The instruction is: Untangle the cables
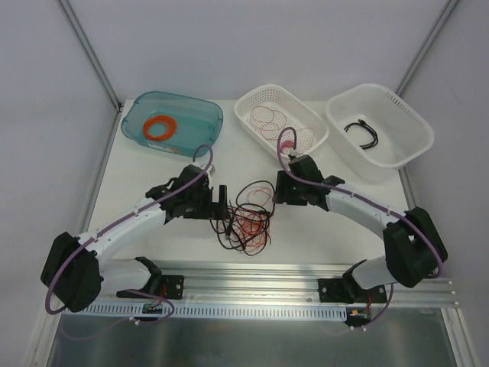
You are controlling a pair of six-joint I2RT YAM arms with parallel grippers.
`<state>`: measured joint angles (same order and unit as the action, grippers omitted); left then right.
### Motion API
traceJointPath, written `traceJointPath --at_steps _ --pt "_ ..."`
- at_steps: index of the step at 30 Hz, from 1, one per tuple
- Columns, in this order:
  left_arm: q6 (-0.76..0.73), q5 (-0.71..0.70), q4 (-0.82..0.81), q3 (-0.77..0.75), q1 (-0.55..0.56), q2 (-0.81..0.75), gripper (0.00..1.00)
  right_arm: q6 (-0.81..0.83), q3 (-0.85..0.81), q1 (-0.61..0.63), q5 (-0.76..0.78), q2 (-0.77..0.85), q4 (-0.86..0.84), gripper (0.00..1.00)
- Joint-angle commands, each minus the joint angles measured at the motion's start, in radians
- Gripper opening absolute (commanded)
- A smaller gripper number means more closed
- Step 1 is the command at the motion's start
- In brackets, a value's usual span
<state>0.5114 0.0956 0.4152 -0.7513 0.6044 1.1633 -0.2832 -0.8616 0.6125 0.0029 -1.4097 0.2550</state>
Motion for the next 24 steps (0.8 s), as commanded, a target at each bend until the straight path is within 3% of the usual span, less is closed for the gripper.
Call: traceJointPath --at_steps 1,5,8,9,12,13,19,24 --pt "0.042 -0.026 -0.022 -0.042 0.043 0.071 0.99 -0.089 -0.051 0.007 -0.05 -0.076 -0.155 0.58" --pt "0.087 -0.08 -0.036 -0.077 0.075 0.18 0.98 -0.102 -0.086 0.033 -0.032 -0.167 -0.166 0.49" --pt "0.128 -0.123 -0.036 -0.092 0.077 0.277 0.85 -0.103 -0.091 0.046 -0.014 -0.184 -0.165 0.32" --pt "0.137 -0.129 -0.036 -0.094 0.077 0.318 0.82 -0.102 -0.091 0.049 -0.009 -0.164 -0.155 0.21" --pt "0.16 -0.155 -0.038 -0.089 0.077 0.375 0.68 -0.082 -0.093 0.059 0.027 -0.101 -0.106 0.01" --pt "0.164 -0.166 -0.036 -0.085 0.077 0.387 0.63 -0.077 -0.096 0.059 0.028 -0.037 -0.076 0.01" --pt "0.153 -0.192 -0.036 -0.069 0.077 0.45 0.56 0.007 -0.194 0.058 0.011 0.204 0.119 0.01" --pt "0.15 -0.201 -0.035 -0.066 0.077 0.469 0.51 0.119 -0.419 0.053 0.025 0.32 0.279 0.01"
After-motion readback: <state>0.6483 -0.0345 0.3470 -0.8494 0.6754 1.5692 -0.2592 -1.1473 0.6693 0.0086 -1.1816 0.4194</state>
